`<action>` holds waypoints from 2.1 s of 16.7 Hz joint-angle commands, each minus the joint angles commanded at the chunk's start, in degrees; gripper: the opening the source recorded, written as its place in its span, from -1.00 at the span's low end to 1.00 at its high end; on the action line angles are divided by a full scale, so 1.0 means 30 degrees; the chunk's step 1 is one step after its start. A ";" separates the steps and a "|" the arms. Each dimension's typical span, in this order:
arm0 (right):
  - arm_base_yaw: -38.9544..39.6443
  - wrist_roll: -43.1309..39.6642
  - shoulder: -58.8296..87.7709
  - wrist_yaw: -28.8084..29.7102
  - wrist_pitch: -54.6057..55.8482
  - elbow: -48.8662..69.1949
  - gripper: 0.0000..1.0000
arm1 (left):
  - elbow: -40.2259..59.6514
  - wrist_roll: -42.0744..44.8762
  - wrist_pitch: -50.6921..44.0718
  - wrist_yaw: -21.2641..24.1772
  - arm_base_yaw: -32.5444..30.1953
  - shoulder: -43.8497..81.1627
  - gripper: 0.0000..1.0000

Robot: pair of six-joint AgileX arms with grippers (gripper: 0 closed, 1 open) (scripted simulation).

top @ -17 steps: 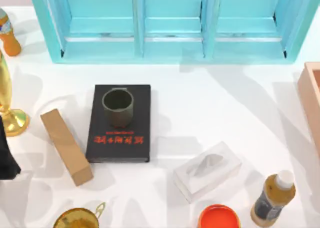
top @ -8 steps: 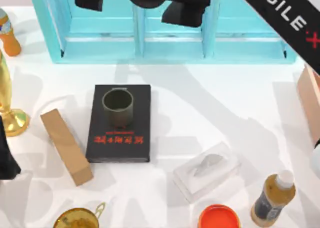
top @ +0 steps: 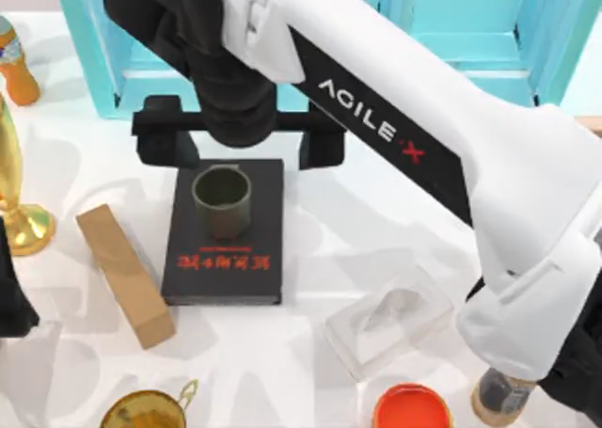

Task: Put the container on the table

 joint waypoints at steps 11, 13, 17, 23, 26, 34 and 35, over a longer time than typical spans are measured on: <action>-0.0343 -0.0338 -0.0331 -0.0072 0.2953 -0.3227 1.00 | 0.0000 0.0000 0.0000 0.0000 0.0000 0.0000 1.00; -0.0498 -0.0486 -0.0567 -0.0106 0.4820 -0.5408 1.00 | 0.0000 0.0000 0.0000 0.0000 0.0000 0.0000 1.00; -0.0734 -0.0727 -0.0876 -0.0158 0.7900 -0.8721 1.00 | 0.0000 0.0000 0.0000 0.0000 0.0000 0.0000 1.00; -0.0779 -0.0773 -0.0931 -0.0167 0.8374 -0.9202 0.85 | 0.0000 0.0000 0.0000 0.0000 0.0000 0.0000 1.00; -0.0779 -0.0773 -0.0931 -0.0167 0.8374 -0.9202 0.40 | 0.0000 0.0000 0.0000 0.0000 0.0000 0.0000 1.00; -0.0779 -0.0773 -0.0931 -0.0167 0.8374 -0.9202 -0.81 | 0.0000 0.0000 0.0000 0.0000 0.0000 0.0000 1.00; -0.0779 -0.0773 -0.0931 -0.0167 0.8374 -0.9202 -0.96 | 0.0000 0.0000 0.0000 0.0000 0.0000 0.0000 1.00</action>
